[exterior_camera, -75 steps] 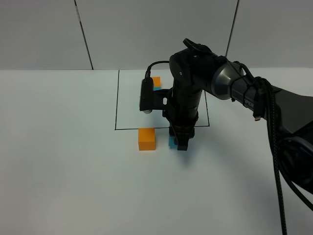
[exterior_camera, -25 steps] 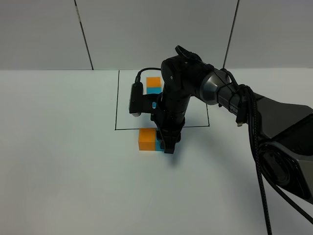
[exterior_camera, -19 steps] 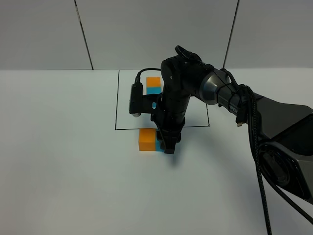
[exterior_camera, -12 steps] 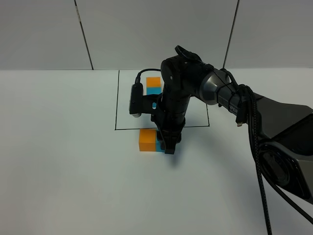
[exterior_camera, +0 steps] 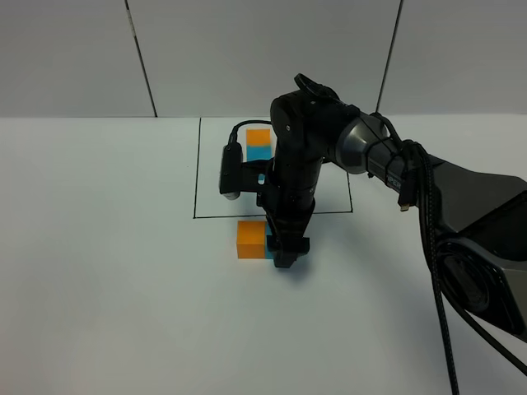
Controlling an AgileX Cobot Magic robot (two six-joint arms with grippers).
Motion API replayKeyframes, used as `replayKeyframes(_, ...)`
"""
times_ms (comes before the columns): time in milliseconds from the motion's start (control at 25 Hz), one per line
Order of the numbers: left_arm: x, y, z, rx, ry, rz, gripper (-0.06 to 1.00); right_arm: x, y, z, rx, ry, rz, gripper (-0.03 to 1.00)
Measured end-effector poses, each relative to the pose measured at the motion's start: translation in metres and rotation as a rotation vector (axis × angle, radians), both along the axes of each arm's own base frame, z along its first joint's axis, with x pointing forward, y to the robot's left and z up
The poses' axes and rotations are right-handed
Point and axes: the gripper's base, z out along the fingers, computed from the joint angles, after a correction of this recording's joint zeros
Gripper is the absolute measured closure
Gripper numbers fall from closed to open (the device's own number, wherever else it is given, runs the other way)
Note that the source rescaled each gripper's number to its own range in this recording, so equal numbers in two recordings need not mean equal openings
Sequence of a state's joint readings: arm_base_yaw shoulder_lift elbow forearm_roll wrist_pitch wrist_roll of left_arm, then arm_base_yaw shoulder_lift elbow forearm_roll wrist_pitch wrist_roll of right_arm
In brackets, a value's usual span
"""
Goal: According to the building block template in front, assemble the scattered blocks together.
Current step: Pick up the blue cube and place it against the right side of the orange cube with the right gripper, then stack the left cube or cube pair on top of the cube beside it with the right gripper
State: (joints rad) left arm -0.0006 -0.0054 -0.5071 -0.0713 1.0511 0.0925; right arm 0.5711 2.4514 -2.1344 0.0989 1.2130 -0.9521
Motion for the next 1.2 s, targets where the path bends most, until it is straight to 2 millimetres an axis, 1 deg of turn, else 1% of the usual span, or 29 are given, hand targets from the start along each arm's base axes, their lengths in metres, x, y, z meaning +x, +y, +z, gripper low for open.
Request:
replayKeyframes(40, 0.000, 0.000, 0.000, 0.000, 0.000, 0.000, 0.22, 0.000, 0.000, 0.007, 0.008, -0.010, -0.013, 0.09)
replayKeyframes(80, 0.000, 0.000, 0.000, 0.000, 0.000, 0.000, 0.22, -0.001, 0.000, 0.015, 0.018, -0.019, -0.030, 0.04)
replayKeyframes(120, 0.000, 0.000, 0.000, 0.000, 0.000, 0.000, 0.22, -0.001, -0.001, 0.025, 0.030, -0.033, -0.057, 0.01)
replayKeyframes(240, 0.000, 0.000, 0.000, 0.000, 0.000, 0.000, 0.22, -0.004, -0.007, 0.062, 0.067, -0.087, -0.173, -0.02)
replayKeyframes(320, 0.000, 0.000, 0.000, 0.000, 0.000, 0.000, 0.22, -0.006, -0.016, 0.094, 0.123, -0.111, -0.328, -0.03)
replayKeyframes(400, 0.000, 0.000, 0.000, 0.000, 0.000, 0.000, 0.22, -0.005, -0.034, 0.124, 0.186, -0.128, -0.490, -0.03)
replayKeyframes(480, 0.000, 0.000, 0.000, 0.000, 0.000, 0.000, 0.22, -0.003, -0.057, 0.153, 0.248, -0.150, -0.649, -0.03)
replayKeyframes(560, 0.000, 0.000, 0.000, 0.000, 0.000, 0.000, 0.22, -0.002, -0.083, 0.172, 0.286, -0.164, -0.781, -0.02)
replayKeyframes(640, 0.000, 0.000, 0.000, 0.000, 0.000, 0.000, 0.22, -0.005, -0.110, 0.187, 0.300, -0.176, -0.872, 0.02)
replayKeyframes(680, 0.000, 0.000, 0.000, 0.000, 0.000, 0.000, 0.22, -0.008, -0.121, 0.189, 0.292, -0.176, -0.900, 0.02)
replayKeyframes(760, 0.000, 0.000, 0.000, 0.000, 0.000, 0.000, 0.22, -0.021, -0.138, 0.196, 0.284, -0.171, -0.938, 0.04)
replayKeyframes(880, 0.000, 0.000, 0.000, 0.000, 0.000, 0.000, 0.22, -0.045, -0.150, 0.193, 0.299, -0.175, -0.974, 0.05)
replayKeyframes(960, 0.000, 0.000, 0.000, 0.000, 0.000, 0.000, 0.22, -0.062, -0.154, 0.184, 0.336, -0.182, -0.998, 0.06)
replayKeyframes(1000, 0.000, 0.000, 0.000, 0.000, 0.000, 0.000, 0.22, -0.070, -0.156, 0.183, 0.376, -0.201, -1.008, 0.06)
replayKeyframes(1200, 0.000, 0.000, 0.000, 0.000, 0.000, 0.000, 0.22, -0.117, -0.167, 0.148, 0.479, -0.181, -1.062, 0.09)
